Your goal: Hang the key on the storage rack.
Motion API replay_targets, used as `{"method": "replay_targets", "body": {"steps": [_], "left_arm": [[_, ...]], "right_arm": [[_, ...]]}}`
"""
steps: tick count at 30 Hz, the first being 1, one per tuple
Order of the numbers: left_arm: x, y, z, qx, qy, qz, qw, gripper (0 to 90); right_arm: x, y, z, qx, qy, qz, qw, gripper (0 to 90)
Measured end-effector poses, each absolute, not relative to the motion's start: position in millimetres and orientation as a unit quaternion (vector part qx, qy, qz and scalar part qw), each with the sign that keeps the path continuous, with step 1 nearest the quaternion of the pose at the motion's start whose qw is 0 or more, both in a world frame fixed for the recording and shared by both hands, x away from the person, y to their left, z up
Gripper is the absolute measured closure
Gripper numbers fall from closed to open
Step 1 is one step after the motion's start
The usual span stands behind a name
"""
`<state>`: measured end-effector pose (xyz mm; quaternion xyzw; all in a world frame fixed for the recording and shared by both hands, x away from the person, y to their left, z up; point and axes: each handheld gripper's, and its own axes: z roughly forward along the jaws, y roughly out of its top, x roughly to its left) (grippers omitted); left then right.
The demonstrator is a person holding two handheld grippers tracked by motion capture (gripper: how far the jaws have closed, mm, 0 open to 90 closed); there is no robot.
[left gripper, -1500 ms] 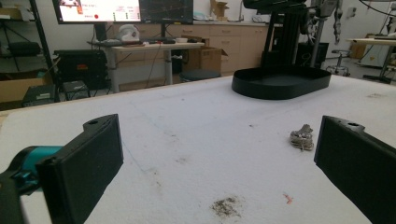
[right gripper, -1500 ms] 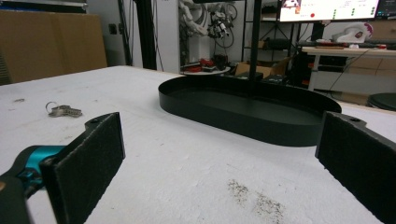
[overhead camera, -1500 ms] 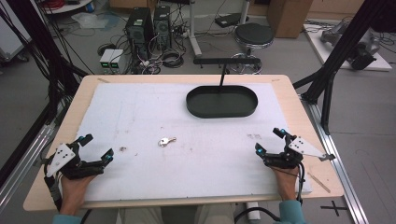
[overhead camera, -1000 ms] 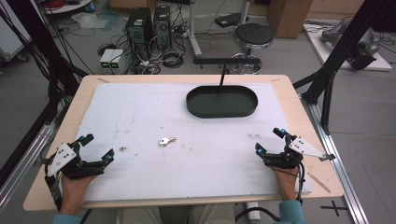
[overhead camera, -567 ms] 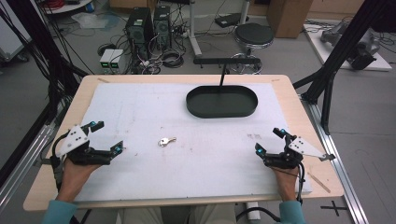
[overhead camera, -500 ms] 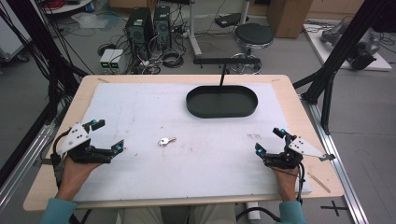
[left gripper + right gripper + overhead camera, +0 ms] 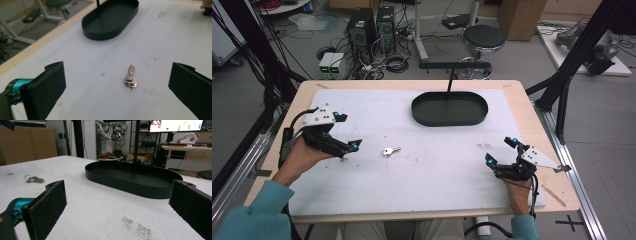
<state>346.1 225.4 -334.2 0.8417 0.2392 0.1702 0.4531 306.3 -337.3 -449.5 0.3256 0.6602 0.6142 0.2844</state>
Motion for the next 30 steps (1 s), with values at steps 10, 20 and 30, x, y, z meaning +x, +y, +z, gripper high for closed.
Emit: {"method": "replay_targets", "body": {"steps": [10, 20, 30], "left_arm": [[368, 189, -334, 0.884, 0.233, 0.134, 0.383, 1.8], [381, 169, -349, 0.903, 0.241, 0.119, 0.334, 1.9], [386, 158, -370, 0.915, 0.247, 0.106, 0.301, 1.9]], "right_arm": [[306, -337, -450, 0.325, 0.66, 0.613, 0.287, 0.5], [306, -338, -450, 0.326, 0.66, 0.615, 0.284, 0.5], [307, -338, -450, 0.324, 0.658, 0.615, 0.288, 0.5]]}}
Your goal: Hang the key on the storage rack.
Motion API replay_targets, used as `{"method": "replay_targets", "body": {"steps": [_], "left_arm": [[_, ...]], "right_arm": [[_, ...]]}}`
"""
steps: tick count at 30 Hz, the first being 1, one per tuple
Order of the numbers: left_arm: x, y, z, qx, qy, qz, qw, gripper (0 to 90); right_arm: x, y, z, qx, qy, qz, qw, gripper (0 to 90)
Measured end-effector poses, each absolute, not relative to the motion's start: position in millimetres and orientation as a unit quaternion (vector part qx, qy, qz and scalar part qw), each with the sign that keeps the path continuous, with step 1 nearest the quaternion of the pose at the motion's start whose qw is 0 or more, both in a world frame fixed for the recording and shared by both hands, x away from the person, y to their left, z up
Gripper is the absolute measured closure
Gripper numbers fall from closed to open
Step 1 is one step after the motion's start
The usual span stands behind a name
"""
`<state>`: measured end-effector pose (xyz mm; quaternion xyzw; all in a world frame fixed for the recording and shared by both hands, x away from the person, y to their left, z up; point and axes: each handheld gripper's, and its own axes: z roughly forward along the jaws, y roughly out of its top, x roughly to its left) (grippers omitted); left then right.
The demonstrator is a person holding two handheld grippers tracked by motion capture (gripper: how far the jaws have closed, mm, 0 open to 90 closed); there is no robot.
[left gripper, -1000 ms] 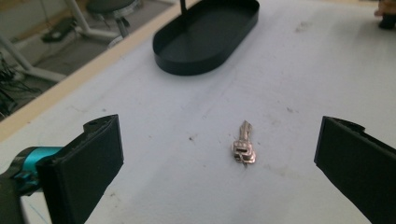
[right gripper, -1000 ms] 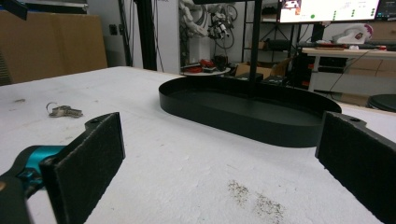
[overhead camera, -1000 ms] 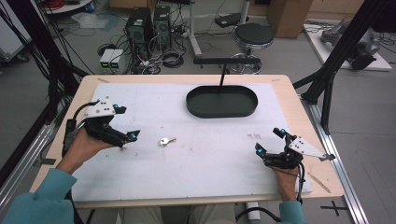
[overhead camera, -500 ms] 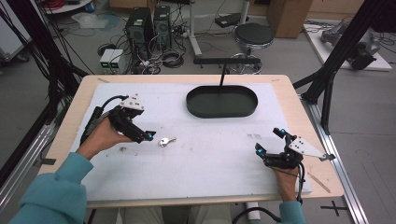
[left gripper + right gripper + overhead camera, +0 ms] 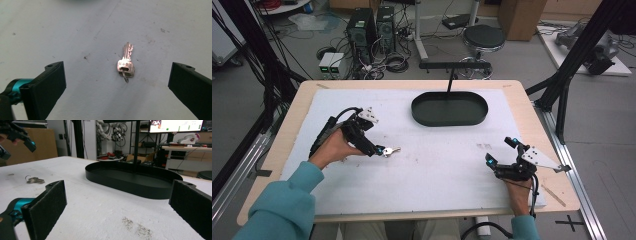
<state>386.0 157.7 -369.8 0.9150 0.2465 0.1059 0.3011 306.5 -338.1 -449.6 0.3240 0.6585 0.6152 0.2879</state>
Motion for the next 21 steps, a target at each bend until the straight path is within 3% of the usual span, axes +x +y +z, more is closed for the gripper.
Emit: {"method": "replay_targets", "body": {"steps": [5, 8, 21], "left_arm": [[386, 151, -379, 0.92, 0.243, 0.1, 0.29, 2.0], [386, 148, -383, 0.925, 0.235, 0.098, 0.283, 8.7], [387, 145, -402, 0.931, 0.241, 0.088, 0.259, 11.9]], "right_arm": [[306, -338, -450, 0.326, 0.659, 0.615, 0.284, 0.5], [306, -338, -450, 0.326, 0.659, 0.615, 0.285, 0.5], [306, -338, -450, 0.326, 0.659, 0.615, 0.285, 0.5]]}}
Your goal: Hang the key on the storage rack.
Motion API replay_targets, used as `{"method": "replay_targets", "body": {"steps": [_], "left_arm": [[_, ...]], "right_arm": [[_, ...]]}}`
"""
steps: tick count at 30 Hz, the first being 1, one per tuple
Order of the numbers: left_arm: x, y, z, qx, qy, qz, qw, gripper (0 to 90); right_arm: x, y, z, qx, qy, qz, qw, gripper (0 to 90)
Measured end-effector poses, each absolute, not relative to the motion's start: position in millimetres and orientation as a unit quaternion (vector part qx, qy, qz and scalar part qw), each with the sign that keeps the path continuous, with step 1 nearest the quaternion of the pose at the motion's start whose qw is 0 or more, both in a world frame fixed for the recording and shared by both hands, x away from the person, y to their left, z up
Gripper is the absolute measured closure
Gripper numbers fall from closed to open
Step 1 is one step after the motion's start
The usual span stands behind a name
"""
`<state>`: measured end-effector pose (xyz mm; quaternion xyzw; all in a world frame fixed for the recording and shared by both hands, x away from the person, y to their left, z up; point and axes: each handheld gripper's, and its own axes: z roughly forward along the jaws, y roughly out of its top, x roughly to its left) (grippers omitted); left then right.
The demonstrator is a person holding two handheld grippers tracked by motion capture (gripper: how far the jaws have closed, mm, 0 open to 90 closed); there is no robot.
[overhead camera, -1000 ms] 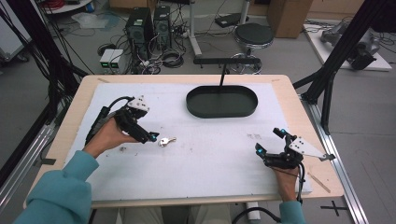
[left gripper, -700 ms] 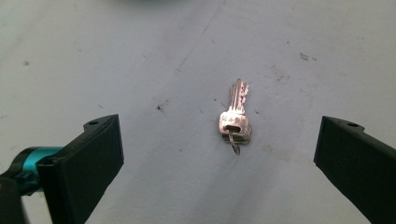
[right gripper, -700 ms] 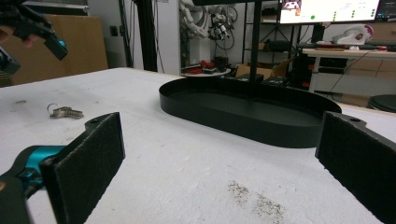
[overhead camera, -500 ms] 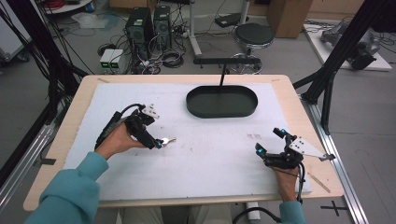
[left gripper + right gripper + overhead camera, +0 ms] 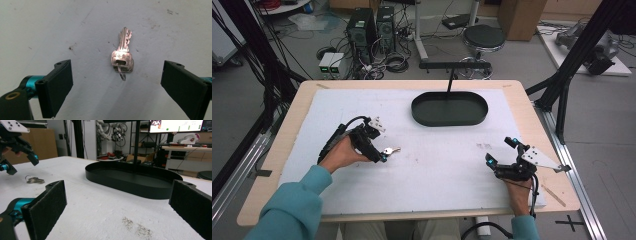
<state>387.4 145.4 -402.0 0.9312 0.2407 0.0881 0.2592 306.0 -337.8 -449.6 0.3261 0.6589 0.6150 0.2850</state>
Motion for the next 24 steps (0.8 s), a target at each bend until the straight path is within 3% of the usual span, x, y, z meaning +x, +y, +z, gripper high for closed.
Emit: {"method": "replay_targets", "body": {"steps": [12, 24], "left_arm": [[388.7, 138.7, -409.2, 0.936, 0.241, 0.075, 0.247, 17.9], [389.8, 139.3, -411.3, 0.941, 0.234, 0.058, 0.237, 38.2]], "right_arm": [[306.9, -338.1, -449.8, 0.324, 0.656, 0.618, 0.288, 0.5], [306.6, -338.2, -449.8, 0.326, 0.656, 0.618, 0.286, 0.6]]}}
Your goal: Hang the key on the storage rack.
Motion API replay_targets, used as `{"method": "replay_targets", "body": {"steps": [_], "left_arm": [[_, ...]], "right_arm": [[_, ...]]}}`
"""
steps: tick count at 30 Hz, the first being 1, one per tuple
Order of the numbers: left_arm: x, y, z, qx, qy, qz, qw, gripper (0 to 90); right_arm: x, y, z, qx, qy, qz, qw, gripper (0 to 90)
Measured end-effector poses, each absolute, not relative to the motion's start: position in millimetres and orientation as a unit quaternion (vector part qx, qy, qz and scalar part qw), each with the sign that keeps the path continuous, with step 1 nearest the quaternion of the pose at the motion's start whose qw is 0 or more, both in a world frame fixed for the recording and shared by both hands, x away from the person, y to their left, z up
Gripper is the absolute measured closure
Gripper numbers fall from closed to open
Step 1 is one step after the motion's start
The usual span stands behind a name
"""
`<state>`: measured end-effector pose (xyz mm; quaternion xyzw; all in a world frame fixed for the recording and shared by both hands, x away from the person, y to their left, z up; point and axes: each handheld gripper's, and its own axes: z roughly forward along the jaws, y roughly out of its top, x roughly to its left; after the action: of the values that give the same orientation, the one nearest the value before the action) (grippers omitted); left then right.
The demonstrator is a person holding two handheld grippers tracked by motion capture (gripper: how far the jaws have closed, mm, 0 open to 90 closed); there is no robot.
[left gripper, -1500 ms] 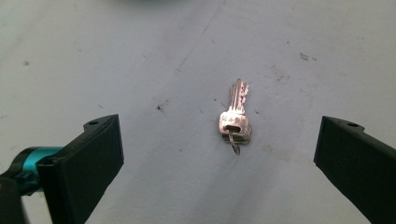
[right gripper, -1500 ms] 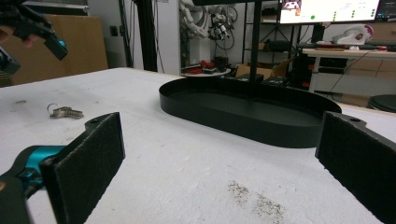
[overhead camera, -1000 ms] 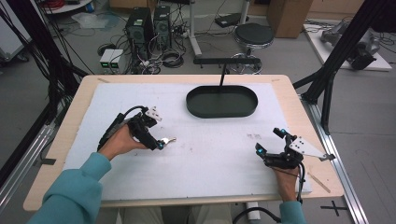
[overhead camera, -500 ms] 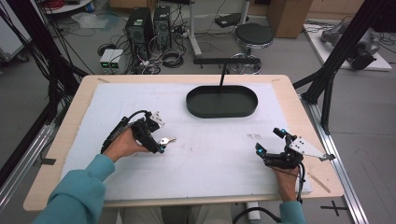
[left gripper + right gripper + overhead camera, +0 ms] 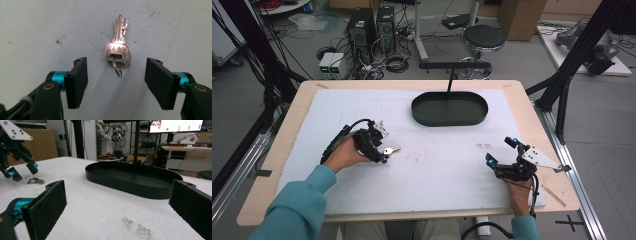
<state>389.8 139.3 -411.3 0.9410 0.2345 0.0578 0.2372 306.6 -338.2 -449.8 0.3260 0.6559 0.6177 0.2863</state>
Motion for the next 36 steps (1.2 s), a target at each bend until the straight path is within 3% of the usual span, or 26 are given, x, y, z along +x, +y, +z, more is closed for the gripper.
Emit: {"method": "replay_targets", "body": {"steps": [18, 36], "left_arm": [[389.8, 139.2, -411.2, 0.943, 0.239, 0.048, 0.228, 65.7], [391.8, 141.0, -411.2, 0.94, 0.252, 0.041, 0.226, 79.7]], "right_arm": [[306.5, -338.3, -449.8, 0.326, 0.656, 0.618, 0.286, 0.5], [306.5, -338.2, -449.8, 0.326, 0.656, 0.618, 0.286, 0.5]]}}
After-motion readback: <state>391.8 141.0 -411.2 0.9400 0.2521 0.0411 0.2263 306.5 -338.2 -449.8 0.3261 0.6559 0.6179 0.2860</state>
